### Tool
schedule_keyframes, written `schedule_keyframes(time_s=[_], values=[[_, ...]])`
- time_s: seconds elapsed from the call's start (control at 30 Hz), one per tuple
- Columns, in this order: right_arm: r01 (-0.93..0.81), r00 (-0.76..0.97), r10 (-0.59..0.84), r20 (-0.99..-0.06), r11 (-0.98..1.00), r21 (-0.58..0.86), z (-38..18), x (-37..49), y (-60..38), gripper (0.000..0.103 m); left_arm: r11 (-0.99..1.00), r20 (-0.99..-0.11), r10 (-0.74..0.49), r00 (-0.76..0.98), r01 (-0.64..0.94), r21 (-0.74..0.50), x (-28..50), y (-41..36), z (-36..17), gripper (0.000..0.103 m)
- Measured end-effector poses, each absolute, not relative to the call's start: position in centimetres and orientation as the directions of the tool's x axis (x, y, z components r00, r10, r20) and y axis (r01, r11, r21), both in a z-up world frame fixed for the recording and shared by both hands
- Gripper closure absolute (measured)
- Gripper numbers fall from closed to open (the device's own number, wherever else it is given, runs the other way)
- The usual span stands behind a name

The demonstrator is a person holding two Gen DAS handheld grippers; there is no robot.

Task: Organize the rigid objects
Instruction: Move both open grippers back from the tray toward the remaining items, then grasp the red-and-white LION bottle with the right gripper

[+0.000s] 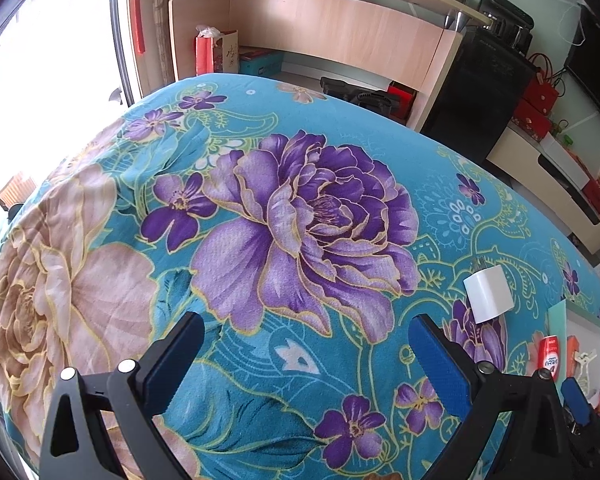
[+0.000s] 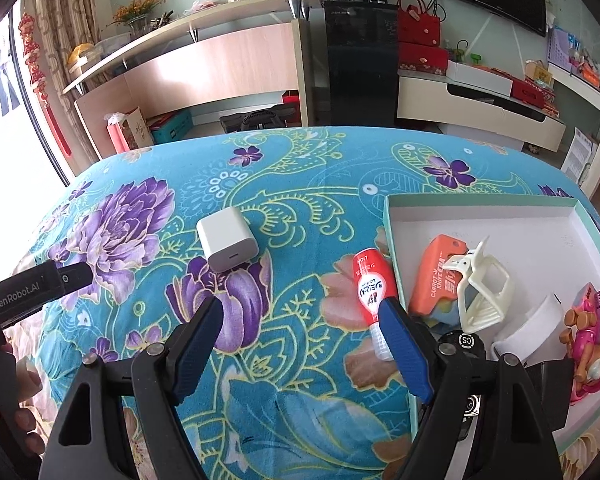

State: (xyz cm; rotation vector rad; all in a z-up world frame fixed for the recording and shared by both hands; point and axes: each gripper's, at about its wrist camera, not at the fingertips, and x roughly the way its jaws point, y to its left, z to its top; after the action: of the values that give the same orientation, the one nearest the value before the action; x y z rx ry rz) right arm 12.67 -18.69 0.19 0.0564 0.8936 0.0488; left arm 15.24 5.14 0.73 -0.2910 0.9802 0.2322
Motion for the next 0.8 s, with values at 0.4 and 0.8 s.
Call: schedule_keyframes(time_s=[0.4, 0.8], values=[[0.027, 0.593, -0.062, -0.803, 0.998, -0.057, -1.5, 13.7, -18.1, 0.022, 0.927, -0.853, 0.047, 0.520, -0.342, -0.157, 15.3, 6.1, 0.0, 0.000], [0.023, 0.588, -0.154, -0.794, 0.984, -0.174, -2.6, 14.8, -17.0, 0.022, 0.911, -0.861, 0.029, 0.509, -0.368, -0.187, 15.2, 7.3, -0.8, 0.000]])
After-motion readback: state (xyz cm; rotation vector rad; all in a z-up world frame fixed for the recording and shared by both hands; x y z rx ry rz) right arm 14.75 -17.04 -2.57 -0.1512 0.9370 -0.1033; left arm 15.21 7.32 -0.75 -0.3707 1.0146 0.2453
